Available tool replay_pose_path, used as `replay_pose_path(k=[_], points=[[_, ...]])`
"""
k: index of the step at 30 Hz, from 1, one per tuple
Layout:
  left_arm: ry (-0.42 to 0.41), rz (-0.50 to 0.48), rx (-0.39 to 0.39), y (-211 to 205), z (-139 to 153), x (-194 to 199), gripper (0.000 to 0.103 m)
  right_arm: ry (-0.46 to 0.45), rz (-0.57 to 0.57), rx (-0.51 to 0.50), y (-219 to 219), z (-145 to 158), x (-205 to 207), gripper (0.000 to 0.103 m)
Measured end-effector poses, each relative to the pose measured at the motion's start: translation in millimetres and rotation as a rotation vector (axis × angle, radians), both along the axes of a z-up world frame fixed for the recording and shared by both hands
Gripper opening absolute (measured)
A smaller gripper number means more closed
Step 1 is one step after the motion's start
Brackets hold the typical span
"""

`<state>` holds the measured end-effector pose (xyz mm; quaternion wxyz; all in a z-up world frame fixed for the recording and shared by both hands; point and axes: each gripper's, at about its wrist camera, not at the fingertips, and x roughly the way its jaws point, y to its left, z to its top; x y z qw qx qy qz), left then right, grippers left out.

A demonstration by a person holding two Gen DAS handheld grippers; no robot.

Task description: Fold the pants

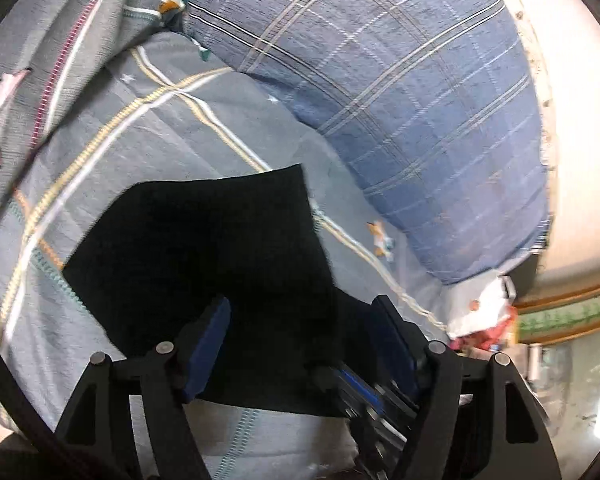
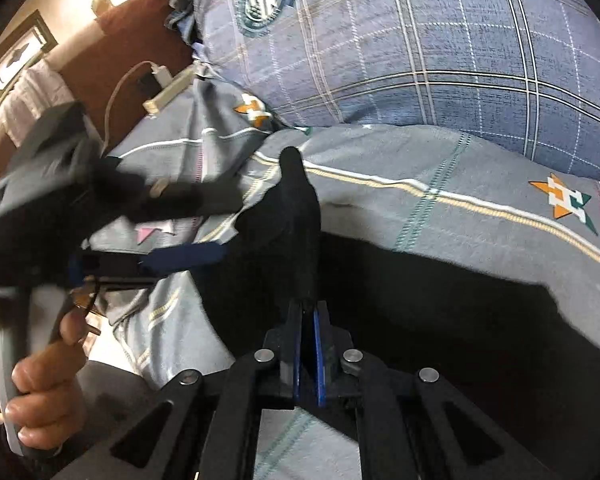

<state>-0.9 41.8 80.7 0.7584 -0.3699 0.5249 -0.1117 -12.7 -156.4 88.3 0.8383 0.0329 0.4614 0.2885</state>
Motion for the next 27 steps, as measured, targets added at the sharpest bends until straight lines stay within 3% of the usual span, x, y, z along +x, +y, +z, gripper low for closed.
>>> replay_pose_path(k=[5,7,8,9,10,11,12,15,19,20,22,23,25,26,27], points=[[0.024,-0.028,0.055,-17,-9,4,0.074,-0.020,0.069,-0.064,12,-10,-20,0.006],[0.035,-0.005,0.153,-21,-11,3,0.073,-0.009,0.078,-0.081,15,-13,-23,0.006],[0.039,0.014,0.199,-22,-11,1,0.063,-0.016,0.078,-0.108,17,-11,-25,0.006],[0.042,0.035,0.238,-21,-11,-1,0.044,-0.018,0.077,-0.124,18,-10,-25,0.006],[0.038,0.047,0.251,-19,-12,-5,0.036,-0.019,0.074,-0.140,19,-8,-25,0.006],[0.029,0.056,0.237,-17,-12,-8,0.022,-0.019,0.071,-0.128,17,-6,-24,0.006],[0.011,0.074,0.206,-14,-11,-15,0.015,-0.012,0.071,-0.117,17,-8,-24,0.006],[-0.060,0.139,0.140,-2,-4,-35,0.013,-0.039,0.063,-0.061,10,-3,-31,0.006],[-0.159,0.155,0.161,-10,7,-38,0.013,-0.101,0.052,-0.061,14,6,-41,0.006],[-0.149,0.140,0.191,-14,4,-34,0.013,-0.092,0.048,-0.073,15,0,-39,0.006],[-0.023,0.129,0.283,-17,-19,-28,0.013,-0.004,0.061,-0.076,18,-19,-31,0.006],[0.049,0.151,0.259,-11,-35,-29,0.013,0.042,0.073,-0.076,20,-29,-28,0.006],[0.174,0.248,0.105,12,-69,-44,0.013,0.092,0.075,-0.066,21,-42,-26,0.010],[0.161,0.293,0.020,21,-75,-50,0.014,0.125,0.072,-0.038,20,-46,-24,0.012],[0.158,0.305,0.000,24,-75,-51,0.014,0.146,0.063,-0.012,17,-47,-22,0.012]])
